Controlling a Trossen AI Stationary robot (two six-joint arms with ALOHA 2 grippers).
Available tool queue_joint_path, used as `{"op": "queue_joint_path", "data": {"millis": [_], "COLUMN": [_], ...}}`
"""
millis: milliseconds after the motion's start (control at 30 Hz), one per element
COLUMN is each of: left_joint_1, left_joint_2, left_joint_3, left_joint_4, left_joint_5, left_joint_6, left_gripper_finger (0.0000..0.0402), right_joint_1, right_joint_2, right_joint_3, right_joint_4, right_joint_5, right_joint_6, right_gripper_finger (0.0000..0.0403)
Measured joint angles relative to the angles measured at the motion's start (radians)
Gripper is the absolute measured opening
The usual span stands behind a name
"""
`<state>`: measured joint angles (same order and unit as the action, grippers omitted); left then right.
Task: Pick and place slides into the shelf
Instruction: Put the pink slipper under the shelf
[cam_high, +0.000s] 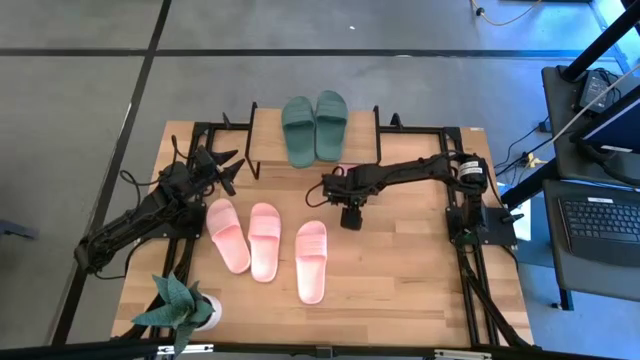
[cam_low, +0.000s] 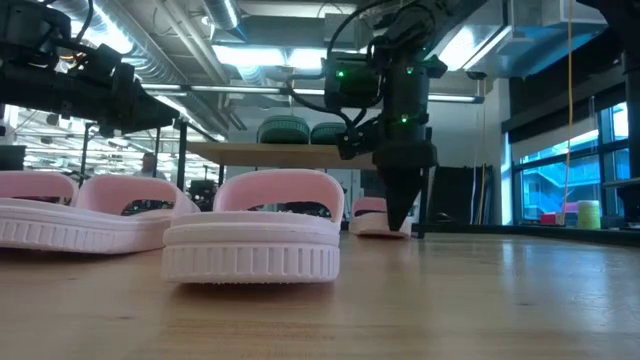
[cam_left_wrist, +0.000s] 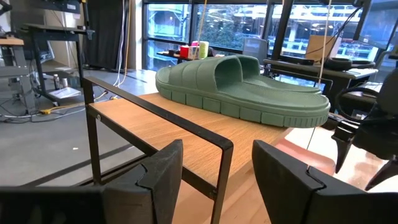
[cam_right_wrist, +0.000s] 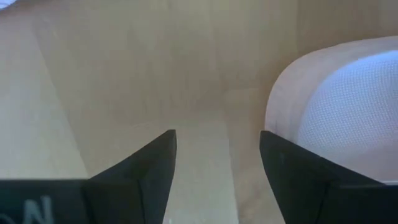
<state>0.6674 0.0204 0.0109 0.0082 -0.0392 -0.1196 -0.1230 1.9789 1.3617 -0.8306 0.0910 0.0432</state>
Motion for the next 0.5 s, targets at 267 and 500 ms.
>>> {"op": "queue_joint_path", "data": {"millis": [267, 500], "left_joint_1": [0.0, 0.0], "left_joint_2": [0.0, 0.0], "left_joint_3": [0.0, 0.0], "left_joint_4": [0.0, 0.0], "left_joint_5": [0.0, 0.0], "left_joint_6": [-0.001, -0.001], "left_gripper_finger": [0.0186, 0.0186], "right_joint_1": [-0.019, 0.018], "right_joint_2": [0.0, 0.0], "right_joint_3": [0.0, 0.001], "right_joint_4": [0.003, -0.011], "right_joint_5": [0.014, 0.006], "right_joint_6": [0.007, 0.036], "right_gripper_finger": [0.0232, 0.0232]}}
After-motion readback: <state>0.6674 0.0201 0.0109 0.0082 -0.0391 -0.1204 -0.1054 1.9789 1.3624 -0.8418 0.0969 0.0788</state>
